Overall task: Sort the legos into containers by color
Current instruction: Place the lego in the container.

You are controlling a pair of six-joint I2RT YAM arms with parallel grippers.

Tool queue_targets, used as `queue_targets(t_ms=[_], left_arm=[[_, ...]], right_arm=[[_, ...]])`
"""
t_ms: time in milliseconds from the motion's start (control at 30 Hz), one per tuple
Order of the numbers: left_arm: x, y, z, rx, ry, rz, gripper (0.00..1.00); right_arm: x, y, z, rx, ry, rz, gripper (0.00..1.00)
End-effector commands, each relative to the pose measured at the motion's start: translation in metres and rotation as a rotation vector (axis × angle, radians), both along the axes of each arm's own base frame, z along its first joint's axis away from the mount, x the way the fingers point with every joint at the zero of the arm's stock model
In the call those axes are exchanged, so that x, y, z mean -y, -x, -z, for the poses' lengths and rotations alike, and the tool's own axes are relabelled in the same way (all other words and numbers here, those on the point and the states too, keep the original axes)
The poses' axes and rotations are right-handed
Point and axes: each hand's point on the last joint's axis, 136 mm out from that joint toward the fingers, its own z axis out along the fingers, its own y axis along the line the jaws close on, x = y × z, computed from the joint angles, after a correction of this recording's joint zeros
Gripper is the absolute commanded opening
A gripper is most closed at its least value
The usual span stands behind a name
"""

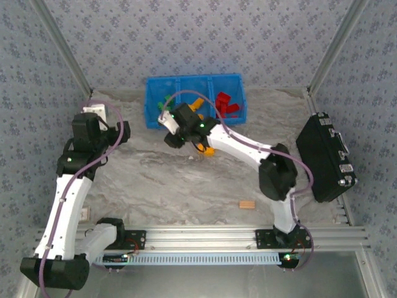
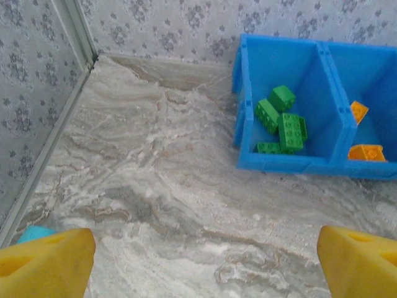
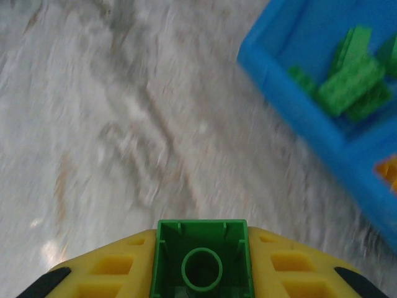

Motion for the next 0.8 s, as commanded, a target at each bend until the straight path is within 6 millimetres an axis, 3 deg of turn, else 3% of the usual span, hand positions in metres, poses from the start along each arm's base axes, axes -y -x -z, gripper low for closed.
queue_targets(t_ms=[0,167,367,533,767], left_arm=[[0.0,0.008,0.009,-0.014,-0.015,0.017,0.93],[-0.004,0.016,0.015,-0.015,-0.032,0.009,0.94],[-0.013,0.014,-0.009,0.033,-0.097,-0.012,0.95],[-0.014,0.013,-0.018,0.052,-0.106,-0.014,0.95],[-0.017,0.013,-0.022,0.041,-0.123,-0.024,0.95]], right_arm=[[-0.019,-0.036,0.008,0.056,0.015,-0.019,0.29],[-0.036,-0.096,0.007,0.2,-0.033,0.117,0.29],[-0.039,-0.144,0.041,0.248,-0.022,0.224,0.3],[-0.039,-0.163,0.05,0.265,-0.04,0.263,0.3],[-0.038,-0.171,0.053,0.267,-0.052,0.259,0.42]])
